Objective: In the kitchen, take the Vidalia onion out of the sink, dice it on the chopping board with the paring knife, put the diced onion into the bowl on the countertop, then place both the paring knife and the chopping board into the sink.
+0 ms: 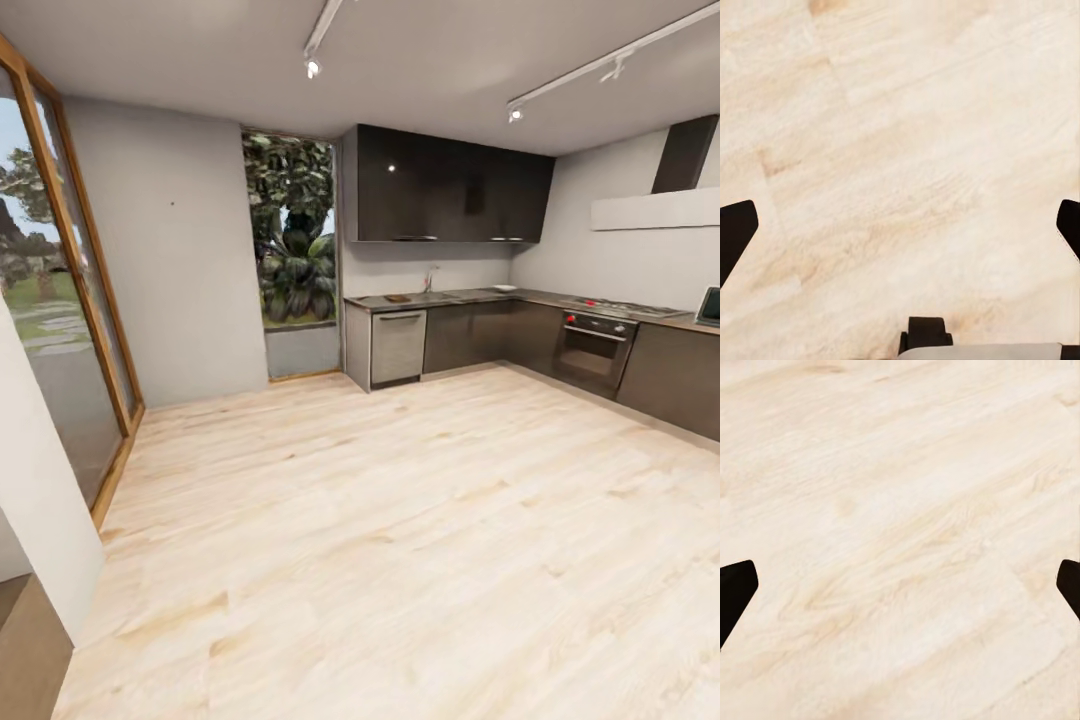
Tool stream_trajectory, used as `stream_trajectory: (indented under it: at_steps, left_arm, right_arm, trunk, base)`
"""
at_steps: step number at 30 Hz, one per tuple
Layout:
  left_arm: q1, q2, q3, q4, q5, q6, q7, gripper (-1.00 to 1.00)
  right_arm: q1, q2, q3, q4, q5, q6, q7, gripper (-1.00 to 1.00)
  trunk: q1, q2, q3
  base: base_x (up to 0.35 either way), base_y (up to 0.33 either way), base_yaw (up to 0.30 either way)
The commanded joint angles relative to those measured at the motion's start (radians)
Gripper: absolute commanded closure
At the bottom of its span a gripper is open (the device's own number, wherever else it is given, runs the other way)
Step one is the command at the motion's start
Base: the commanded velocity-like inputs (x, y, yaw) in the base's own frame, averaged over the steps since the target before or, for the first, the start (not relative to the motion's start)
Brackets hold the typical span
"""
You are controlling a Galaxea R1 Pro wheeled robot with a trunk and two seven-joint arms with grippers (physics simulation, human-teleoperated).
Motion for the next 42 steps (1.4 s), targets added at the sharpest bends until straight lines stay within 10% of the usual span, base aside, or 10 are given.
stream_trajectory:
  at_steps: [1, 42]
  left_arm:
    - [0.000, 0.000, 0.001, 0.000, 0.001, -0.002, 0.000, -1.00]
    - [0.000, 0.000, 0.001, 0.004, 0.001, -0.002, 0.000, -1.00]
  right_arm:
    - [0.000, 0.000, 0.000, -0.001, 0.000, -0.002, -0.003, -1.00]
    - [0.000, 0.000, 0.000, -0.001, 0.000, -0.002, -0.006, -1.00]
  trunk:
    - [0.001, 0.000, -0.001]
    - [0.001, 0.000, -0.002]
  base:
    - [0.319, 0.000, 0.000]
    - [0.319, -0.031, -0.092]
